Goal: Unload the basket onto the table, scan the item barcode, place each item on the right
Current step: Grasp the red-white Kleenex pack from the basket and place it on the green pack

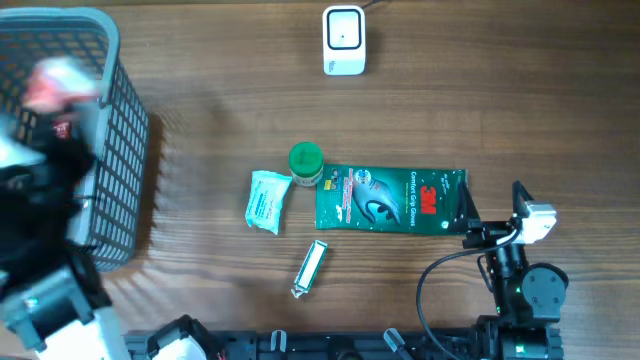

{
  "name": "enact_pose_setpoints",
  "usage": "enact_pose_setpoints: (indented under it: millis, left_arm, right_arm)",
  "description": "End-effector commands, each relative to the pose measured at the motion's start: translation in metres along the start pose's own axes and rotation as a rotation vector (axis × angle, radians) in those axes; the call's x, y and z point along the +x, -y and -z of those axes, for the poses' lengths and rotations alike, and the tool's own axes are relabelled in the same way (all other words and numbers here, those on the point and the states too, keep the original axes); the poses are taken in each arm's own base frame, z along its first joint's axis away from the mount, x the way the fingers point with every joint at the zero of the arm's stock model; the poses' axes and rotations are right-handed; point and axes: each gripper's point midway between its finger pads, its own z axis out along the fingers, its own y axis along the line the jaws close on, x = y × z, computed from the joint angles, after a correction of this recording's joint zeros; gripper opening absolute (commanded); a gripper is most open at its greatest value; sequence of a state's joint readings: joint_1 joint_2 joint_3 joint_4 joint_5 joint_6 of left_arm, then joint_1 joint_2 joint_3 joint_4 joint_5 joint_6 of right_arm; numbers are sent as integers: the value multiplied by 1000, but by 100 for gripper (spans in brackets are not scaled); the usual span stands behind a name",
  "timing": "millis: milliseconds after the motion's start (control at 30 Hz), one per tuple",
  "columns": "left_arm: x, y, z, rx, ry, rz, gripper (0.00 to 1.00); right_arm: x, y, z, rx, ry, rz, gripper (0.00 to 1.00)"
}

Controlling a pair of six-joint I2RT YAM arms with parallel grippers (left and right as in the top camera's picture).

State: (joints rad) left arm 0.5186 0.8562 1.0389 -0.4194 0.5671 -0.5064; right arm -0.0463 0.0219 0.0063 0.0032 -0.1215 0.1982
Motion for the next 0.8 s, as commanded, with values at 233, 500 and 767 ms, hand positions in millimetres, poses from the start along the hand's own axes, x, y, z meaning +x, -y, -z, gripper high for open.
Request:
enact_pose_setpoints:
  millis: [233,500,767]
  left_arm:
    - [260,128,-21,588,-759,-579,4]
    - [417,103,-90,331,-1024,-465,4]
    - [465,79,-104,141,-1113,-237,19]
  right_arm:
    - [-1,1,0,8,8,-11,100]
    - [-1,1,0,8,8,-11,100]
    - [-1,1,0,8,8,-11,100]
